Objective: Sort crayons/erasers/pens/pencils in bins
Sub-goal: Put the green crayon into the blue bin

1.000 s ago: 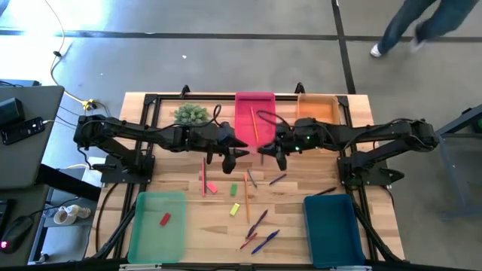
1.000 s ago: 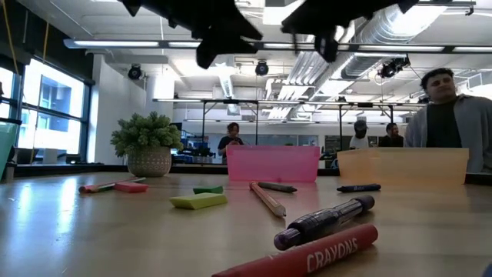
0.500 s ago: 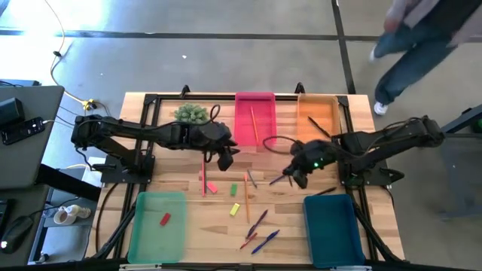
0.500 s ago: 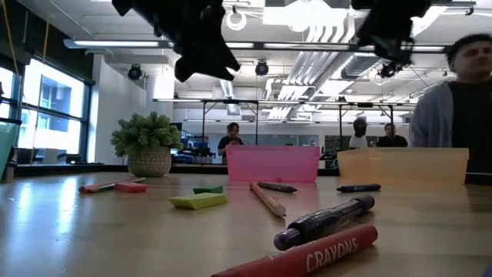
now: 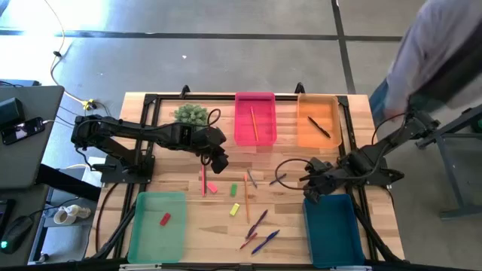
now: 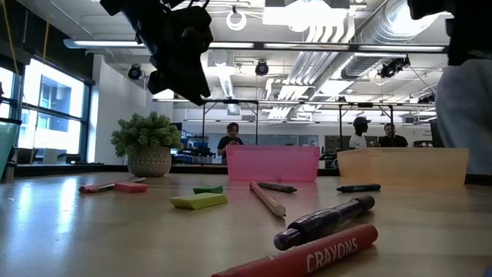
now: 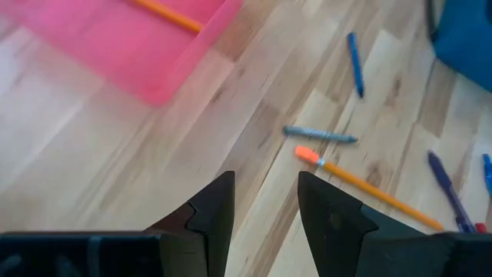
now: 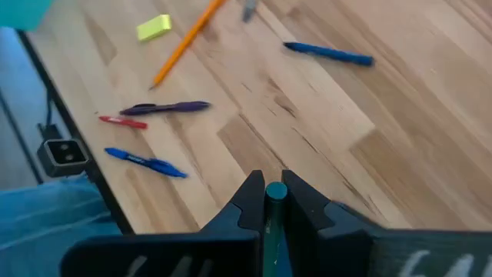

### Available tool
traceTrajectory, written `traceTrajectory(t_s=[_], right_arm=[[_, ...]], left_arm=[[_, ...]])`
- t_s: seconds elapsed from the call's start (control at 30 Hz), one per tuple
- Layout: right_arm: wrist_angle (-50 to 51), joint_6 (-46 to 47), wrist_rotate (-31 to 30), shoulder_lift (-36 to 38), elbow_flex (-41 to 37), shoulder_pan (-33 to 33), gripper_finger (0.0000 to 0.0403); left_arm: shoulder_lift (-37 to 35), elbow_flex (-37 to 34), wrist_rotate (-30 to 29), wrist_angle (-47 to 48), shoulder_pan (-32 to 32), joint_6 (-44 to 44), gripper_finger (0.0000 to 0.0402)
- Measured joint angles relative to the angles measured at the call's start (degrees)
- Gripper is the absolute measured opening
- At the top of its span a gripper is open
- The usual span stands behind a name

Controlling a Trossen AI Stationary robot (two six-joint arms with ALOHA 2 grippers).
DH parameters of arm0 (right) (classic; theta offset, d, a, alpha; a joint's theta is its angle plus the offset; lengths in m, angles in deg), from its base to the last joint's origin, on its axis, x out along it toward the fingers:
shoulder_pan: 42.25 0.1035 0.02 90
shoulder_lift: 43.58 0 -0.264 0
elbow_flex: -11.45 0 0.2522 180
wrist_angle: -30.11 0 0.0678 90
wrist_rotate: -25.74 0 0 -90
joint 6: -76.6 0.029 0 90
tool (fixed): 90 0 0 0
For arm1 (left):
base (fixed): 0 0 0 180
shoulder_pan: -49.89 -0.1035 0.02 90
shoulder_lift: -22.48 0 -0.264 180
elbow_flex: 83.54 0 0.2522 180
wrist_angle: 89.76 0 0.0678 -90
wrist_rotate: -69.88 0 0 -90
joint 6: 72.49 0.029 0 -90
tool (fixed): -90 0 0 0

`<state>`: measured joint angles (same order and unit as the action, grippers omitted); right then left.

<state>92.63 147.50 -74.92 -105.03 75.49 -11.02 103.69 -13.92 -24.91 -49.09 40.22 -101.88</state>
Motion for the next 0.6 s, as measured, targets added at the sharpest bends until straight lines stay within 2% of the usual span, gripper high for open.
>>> traceTrajectory(t_s=[0.17, 0.4, 0.6], right_arm=[[-0.3, 9.6, -2.8, -0.1, -2.9, 5.2, 0.0008], [-9.3, 20.3, -2.3, -0.1, -11.1, 9.6, 0.0008], [-14.2, 26.2, -0.2, -0.1, -15.7, 10.3, 0.0008]], left_arm=[[0.0, 0.0, 0.1, 2.9, 0.0, -4.3, 0.0131], [0.0, 0.0, 0.2, 7.9, 0.0, -11.8, 0.0131], [0.0, 0.0, 0.2, 14.4, 0.0, -15.9, 0.0131]])
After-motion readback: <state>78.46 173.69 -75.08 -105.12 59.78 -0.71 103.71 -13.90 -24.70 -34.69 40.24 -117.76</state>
